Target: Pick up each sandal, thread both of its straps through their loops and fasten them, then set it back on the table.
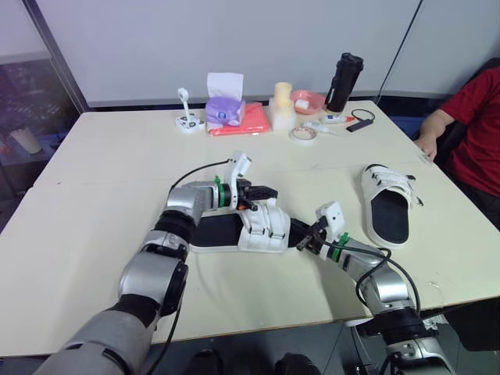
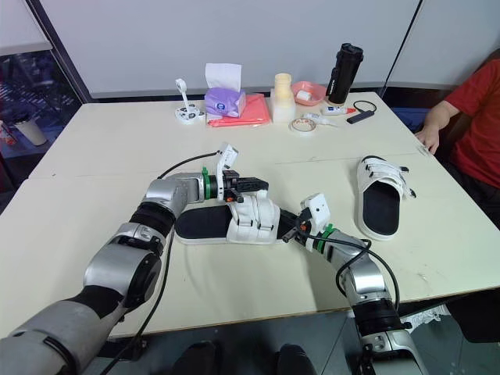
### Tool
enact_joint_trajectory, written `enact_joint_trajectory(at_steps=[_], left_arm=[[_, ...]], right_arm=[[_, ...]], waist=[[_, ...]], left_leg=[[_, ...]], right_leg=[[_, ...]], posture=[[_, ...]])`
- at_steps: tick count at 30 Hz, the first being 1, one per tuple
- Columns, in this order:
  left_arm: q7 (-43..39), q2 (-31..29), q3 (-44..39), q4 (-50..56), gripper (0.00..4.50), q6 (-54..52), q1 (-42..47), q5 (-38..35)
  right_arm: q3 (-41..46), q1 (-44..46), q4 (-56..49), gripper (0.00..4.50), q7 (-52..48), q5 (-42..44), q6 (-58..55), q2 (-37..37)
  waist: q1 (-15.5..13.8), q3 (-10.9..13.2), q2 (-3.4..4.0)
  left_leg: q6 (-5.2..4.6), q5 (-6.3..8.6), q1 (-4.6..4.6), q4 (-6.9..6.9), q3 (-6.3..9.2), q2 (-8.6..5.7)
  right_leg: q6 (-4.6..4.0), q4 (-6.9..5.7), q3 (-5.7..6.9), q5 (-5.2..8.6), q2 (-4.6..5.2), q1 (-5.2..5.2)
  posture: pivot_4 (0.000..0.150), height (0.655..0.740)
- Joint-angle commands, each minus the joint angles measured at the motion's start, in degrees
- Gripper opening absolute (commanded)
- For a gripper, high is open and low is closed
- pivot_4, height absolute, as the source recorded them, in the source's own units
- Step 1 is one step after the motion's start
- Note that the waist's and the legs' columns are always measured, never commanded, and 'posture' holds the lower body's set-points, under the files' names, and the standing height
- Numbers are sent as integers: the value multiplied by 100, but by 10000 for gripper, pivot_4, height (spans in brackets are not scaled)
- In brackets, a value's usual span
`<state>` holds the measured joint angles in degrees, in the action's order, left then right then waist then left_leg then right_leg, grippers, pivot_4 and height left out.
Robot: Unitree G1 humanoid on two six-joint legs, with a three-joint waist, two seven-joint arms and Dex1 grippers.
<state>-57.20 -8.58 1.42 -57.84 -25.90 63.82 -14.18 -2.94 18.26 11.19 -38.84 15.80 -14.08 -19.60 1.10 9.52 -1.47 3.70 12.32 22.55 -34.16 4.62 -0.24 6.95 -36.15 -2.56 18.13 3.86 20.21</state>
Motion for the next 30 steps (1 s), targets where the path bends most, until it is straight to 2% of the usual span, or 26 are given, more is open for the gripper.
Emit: enact_joint_trajectory(at_steps=[1, 3, 6, 13, 16, 18, 20, 24, 30], left_arm=[[263, -22, -30, -609, 267, 604, 263, 306], [280, 12, 55, -865, 267, 836, 315, 481], [213, 58, 37, -1065, 9695, 961, 415, 568], [354, -42, -518, -866, 43783, 1135, 636, 265], [259, -295, -1054, -216, 44524, 411, 722, -305], [154, -462, -1171, 726, 44524, -235, 426, -612], [219, -645, -1133, 2122, 44524, -987, -211, -882], [668, -1031, -1158, 4645, 44524, -2332, -1535, -1440], [1393, -1415, -1681, 7246, 44524, -4072, -3247, -2563]], right_arm=[[-212, -436, 600, 0, 168, -353, -328, -18], [-218, -456, 587, 0, 183, -352, -329, -14], [-209, -459, 573, 0, 200, -337, -344, -20], [-88, -506, 348, 0, 290, -297, -282, -41], [155, -509, -83, 0, 368, -70, -358, -58], [258, -537, -431, 0, 334, 59, -482, -148], [429, -547, -848, 0, 296, 260, -715, -274], [797, -534, -1553, 0, 212, 698, -1202, -613], [1284, -314, -2043, 0, -115, 1143, -1842, -1409]], waist=[[-3, -1, -1], [-4, -4, -4], [-4, -11, -7], [-13, -10, -9], [-13, -5, -8], [-13, 3, 4], [-27, 3, 13], [-54, 19, 51], [-37, 87, 58]], left_leg=[[0, 0, -3, 0, 0, 0], [0, 0, -5, 0, 0, 0], [0, 0, -11, 0, 0, 0], [0, 0, -6, 0, 1, 0], [0, 0, 8, 0, 2, 0], [0, 0, 46, -2, 4, 0], [7, -6, 94, -6, 6, 0], [7, -5, 100, -1, 8, -1], [7, -6, 120, -15, 15, -6]], right_leg=[[0, 0, 0, 0, 0, -4], [0, 0, 0, 0, 0, -6], [0, 0, 0, 0, 0, -13], [1, 0, 0, 0, -1, -8], [1, -2, 1, 1, -1, 7], [1, -9, 1, 1, -1, 41], [3, -27, 1, 1, 0, 94], [15, -27, -6, 9, 13, 102], [12, -36, -8, 8, 22, 120]], posture=[[1500, 7400], [1500, 7400], [1500, 7400], [1500, 7400], [1500, 7400], [1500, 7400], [1500, 7400], [1500, 7400], [1500, 7400]])
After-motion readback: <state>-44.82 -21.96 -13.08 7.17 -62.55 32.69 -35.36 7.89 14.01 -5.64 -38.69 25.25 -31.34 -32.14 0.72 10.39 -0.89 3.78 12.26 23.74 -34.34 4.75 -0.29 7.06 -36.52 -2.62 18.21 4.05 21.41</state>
